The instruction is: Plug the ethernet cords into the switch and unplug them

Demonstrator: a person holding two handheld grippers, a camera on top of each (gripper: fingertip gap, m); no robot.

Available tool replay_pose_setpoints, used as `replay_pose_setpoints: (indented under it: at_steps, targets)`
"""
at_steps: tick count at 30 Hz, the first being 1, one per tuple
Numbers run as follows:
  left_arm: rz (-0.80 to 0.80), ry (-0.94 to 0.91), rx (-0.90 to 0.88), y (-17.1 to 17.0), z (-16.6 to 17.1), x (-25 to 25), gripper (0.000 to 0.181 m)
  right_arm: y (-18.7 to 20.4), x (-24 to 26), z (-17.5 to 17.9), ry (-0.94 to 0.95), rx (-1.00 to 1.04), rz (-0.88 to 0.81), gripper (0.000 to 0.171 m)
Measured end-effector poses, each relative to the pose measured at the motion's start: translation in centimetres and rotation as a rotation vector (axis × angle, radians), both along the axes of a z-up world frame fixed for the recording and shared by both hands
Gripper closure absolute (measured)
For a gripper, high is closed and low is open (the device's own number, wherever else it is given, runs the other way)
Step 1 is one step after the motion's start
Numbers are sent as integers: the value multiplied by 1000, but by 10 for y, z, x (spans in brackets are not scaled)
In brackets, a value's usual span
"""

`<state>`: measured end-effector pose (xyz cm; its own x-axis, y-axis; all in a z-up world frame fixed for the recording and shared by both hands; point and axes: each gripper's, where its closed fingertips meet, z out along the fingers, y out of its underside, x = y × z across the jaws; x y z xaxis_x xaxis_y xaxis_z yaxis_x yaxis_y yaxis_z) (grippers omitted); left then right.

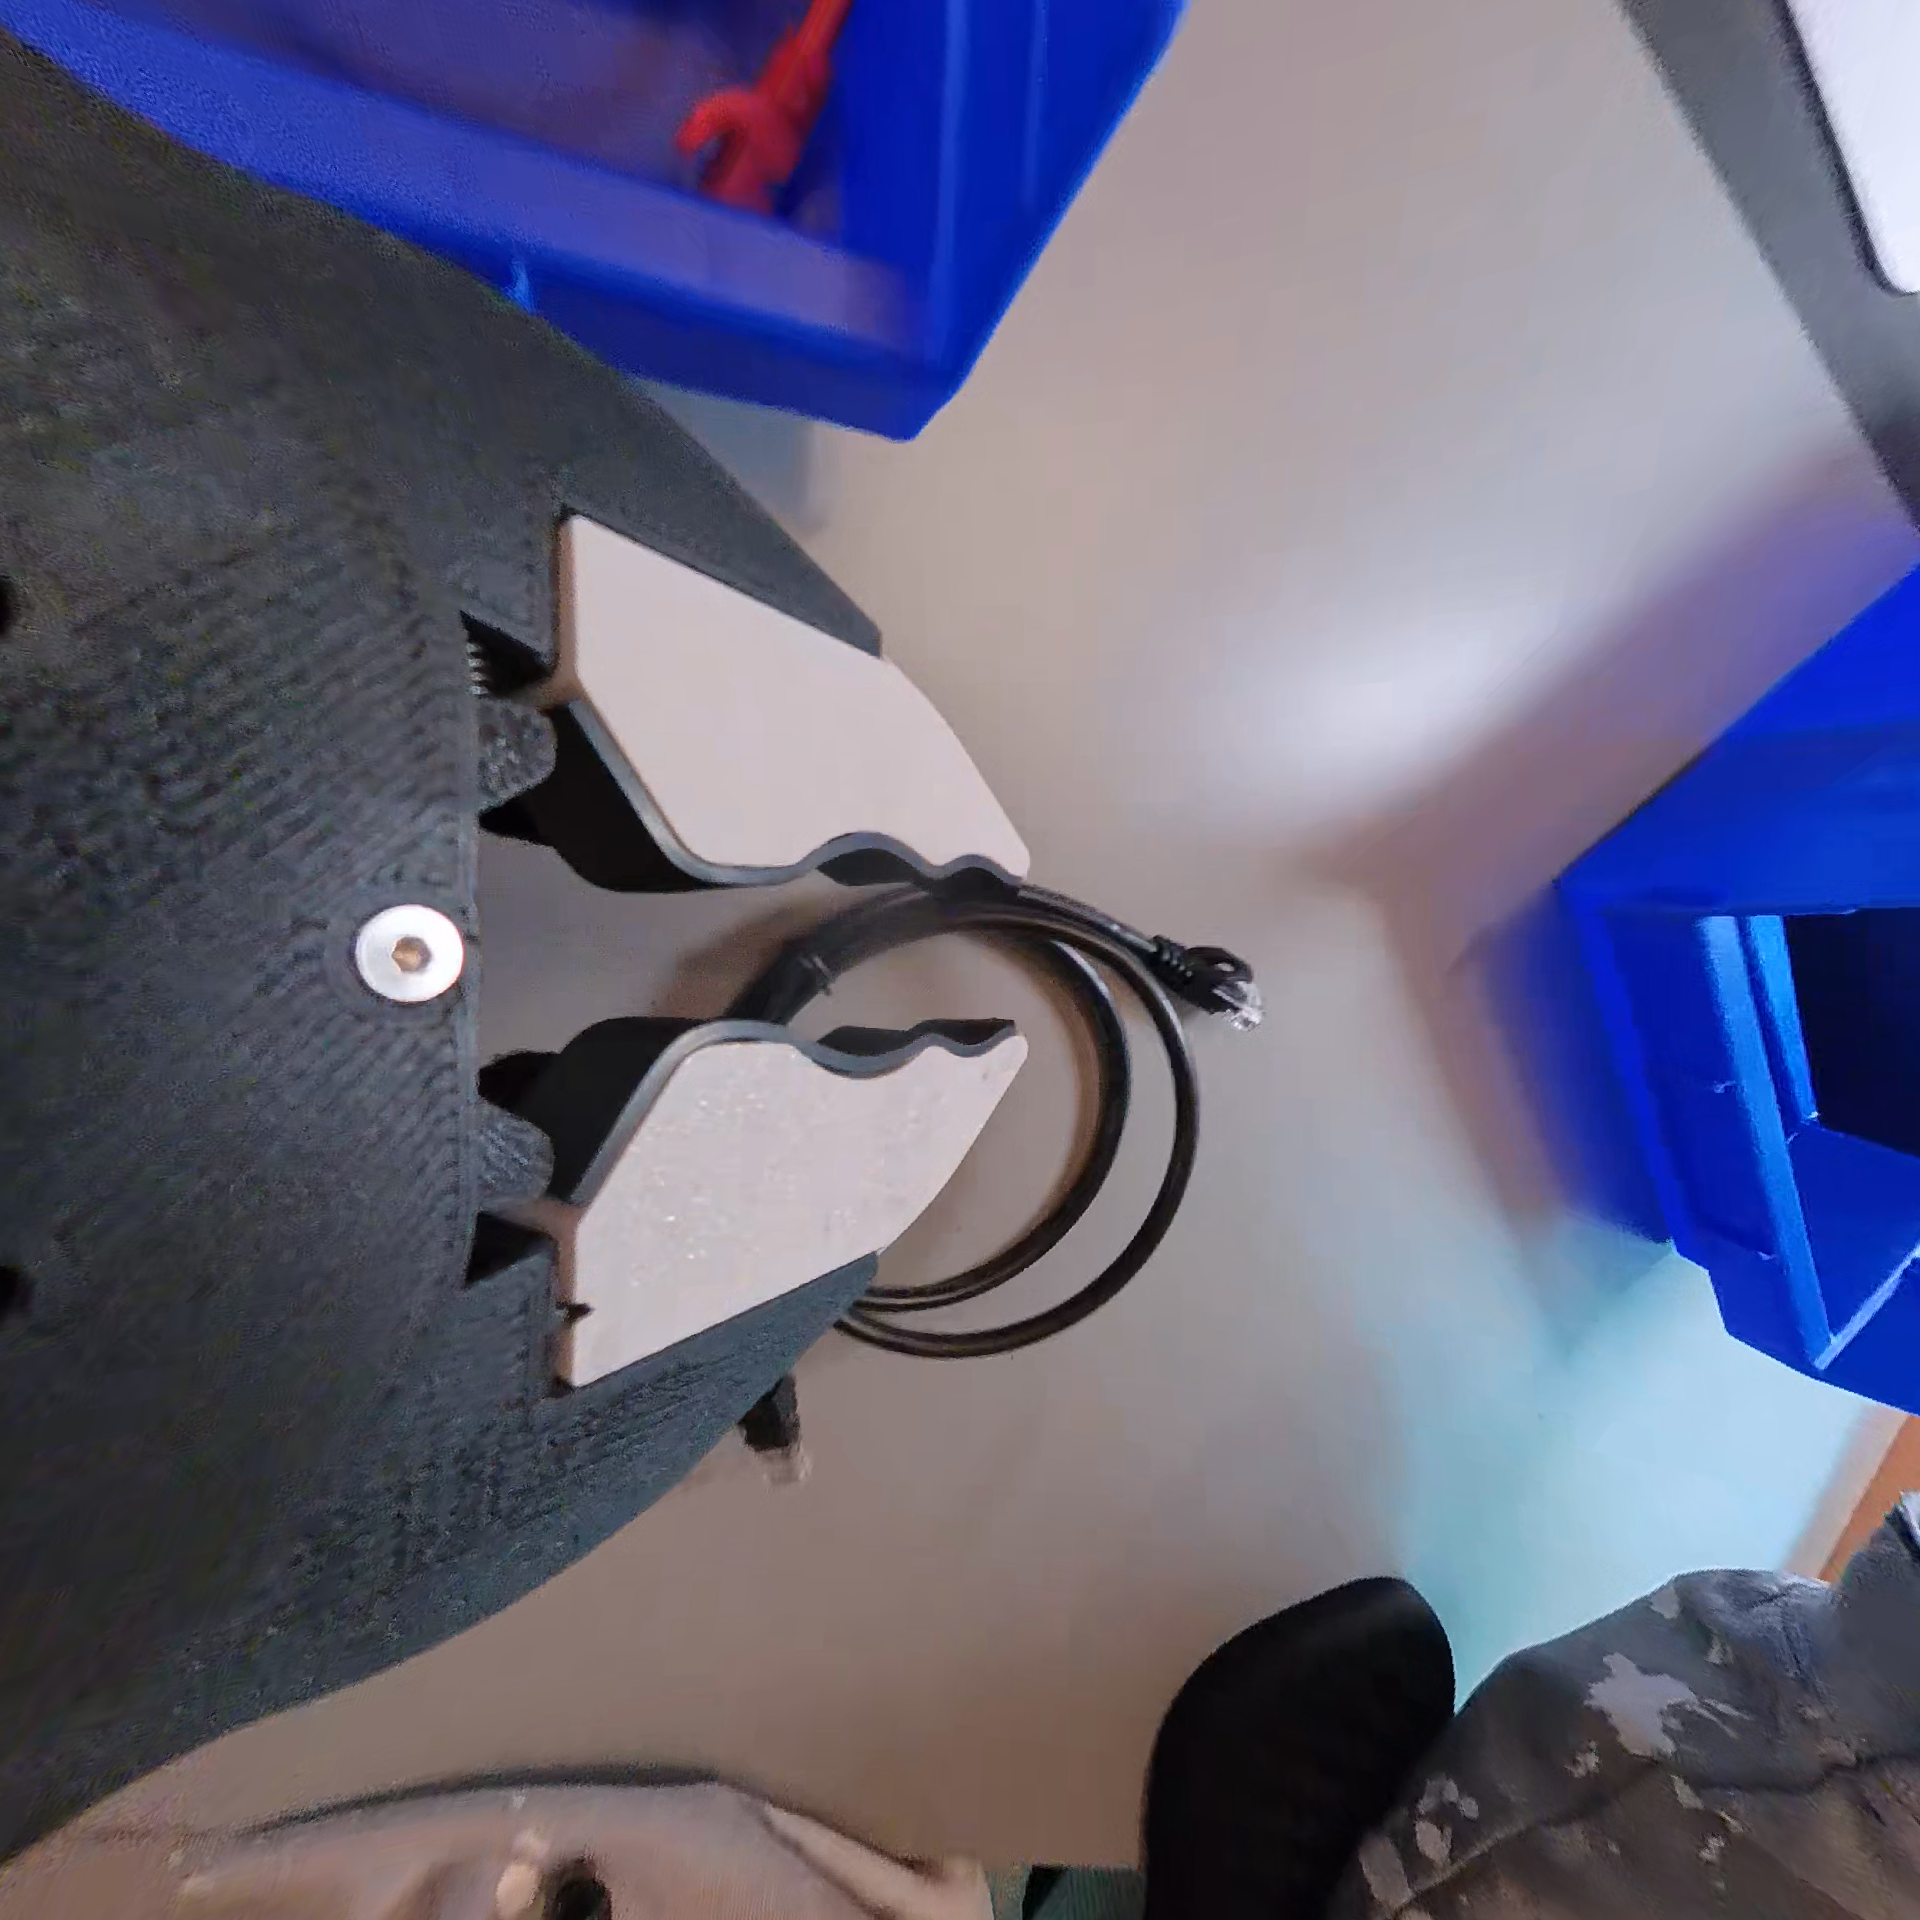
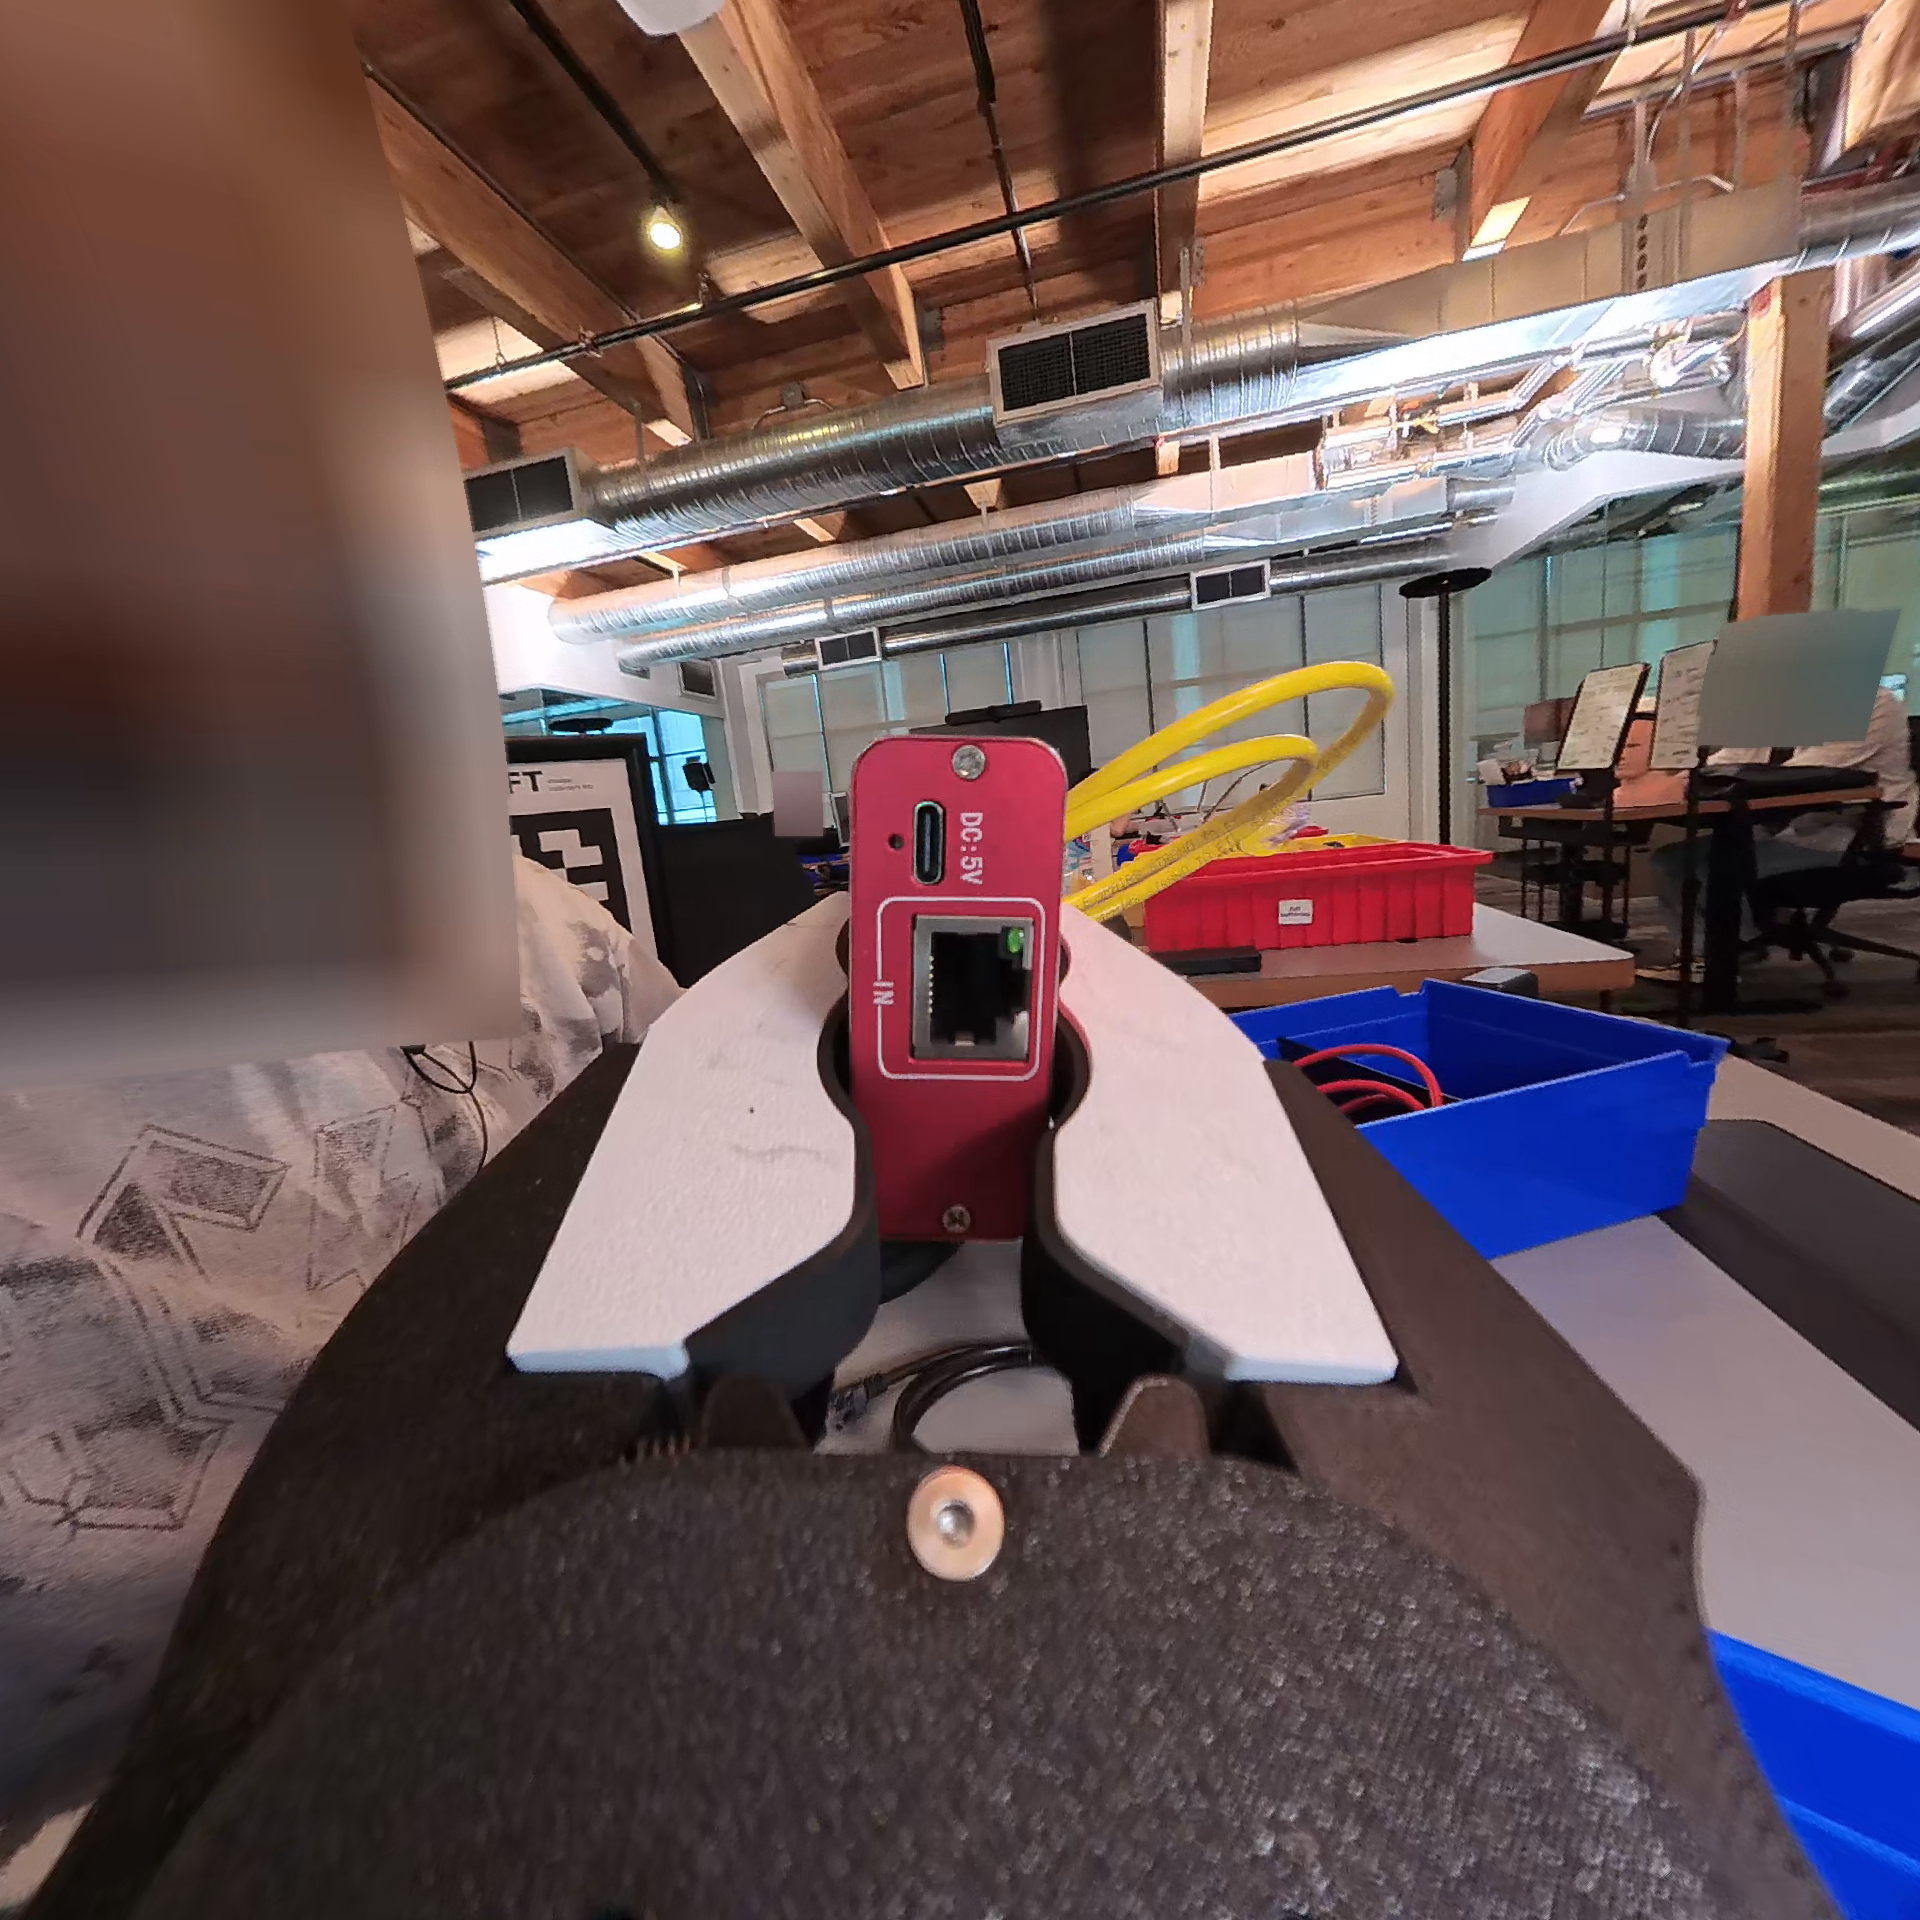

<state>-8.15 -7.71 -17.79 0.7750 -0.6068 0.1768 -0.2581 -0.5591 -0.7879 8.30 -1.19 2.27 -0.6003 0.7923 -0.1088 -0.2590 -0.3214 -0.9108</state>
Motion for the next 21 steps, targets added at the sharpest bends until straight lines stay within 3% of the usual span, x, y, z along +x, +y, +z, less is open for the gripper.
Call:
replay_pose_setpoints:
  at_steps: [12,21]
  targets:
    - [-138,156,-23,40,-32,23,158,0,3,2,7,-2,-2,143]
    - [-267,194,-86,55,-33,35,159,8,5,0,5,-15,-14,143]
